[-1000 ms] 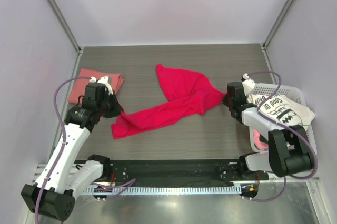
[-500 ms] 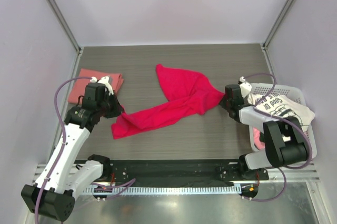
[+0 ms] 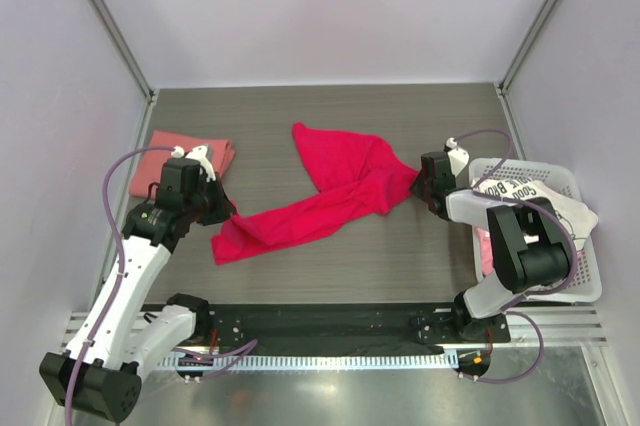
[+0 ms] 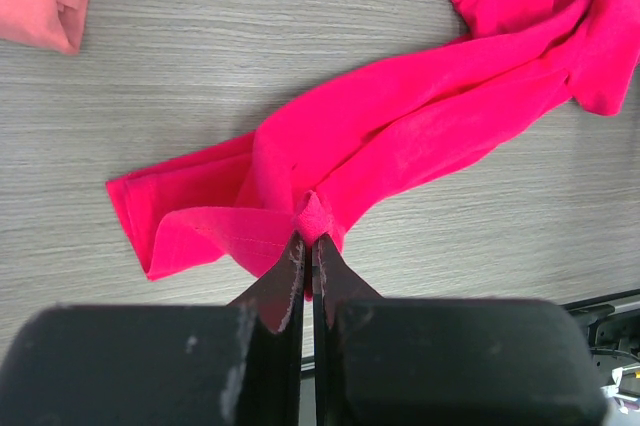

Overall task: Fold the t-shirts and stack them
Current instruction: Flatten the tshirt out

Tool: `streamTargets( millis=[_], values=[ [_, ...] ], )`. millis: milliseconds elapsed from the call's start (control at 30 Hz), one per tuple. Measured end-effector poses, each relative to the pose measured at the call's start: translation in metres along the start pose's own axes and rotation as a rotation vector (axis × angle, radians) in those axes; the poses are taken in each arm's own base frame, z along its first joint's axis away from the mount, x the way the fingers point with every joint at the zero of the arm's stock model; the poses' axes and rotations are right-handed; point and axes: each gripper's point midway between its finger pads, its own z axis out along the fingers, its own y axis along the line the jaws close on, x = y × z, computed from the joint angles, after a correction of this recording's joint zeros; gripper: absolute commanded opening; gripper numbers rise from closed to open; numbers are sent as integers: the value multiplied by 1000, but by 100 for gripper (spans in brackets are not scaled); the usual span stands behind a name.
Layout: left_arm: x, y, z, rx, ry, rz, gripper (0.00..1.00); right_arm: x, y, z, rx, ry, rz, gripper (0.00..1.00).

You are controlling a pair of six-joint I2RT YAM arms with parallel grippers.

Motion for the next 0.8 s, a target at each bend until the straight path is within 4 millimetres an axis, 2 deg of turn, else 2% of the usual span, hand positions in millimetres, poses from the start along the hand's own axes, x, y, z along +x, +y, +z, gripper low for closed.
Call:
streamTargets(
  millis=[133, 200, 233, 300, 433, 567, 633, 800],
  values=[
    [0, 0, 0, 0, 0, 0, 0, -2, 3, 5, 6, 0, -3, 32],
    [0, 0, 0, 0, 0, 0, 0, -4, 3, 8, 14, -1, -3, 30],
    [0, 0, 0, 0, 0, 0, 0, -5, 4, 9, 19, -1, -3, 24],
    [0, 0, 0, 0, 0, 0, 0, -6, 5, 11, 25, 1, -4, 1],
    [0, 1, 0, -3, -2, 0, 0, -10, 10, 16, 26, -2, 7, 1],
    [0, 1, 0, -6, -3, 0, 0, -10, 9, 12, 21, -3, 12, 1],
    [-1, 1, 0, -7, -3, 0, 0, -10, 7, 4, 8, -10, 19, 1],
    [-1, 2, 0, -13, -5, 0, 0, -19, 2, -32, -51, -65, 47, 2]
  ],
)
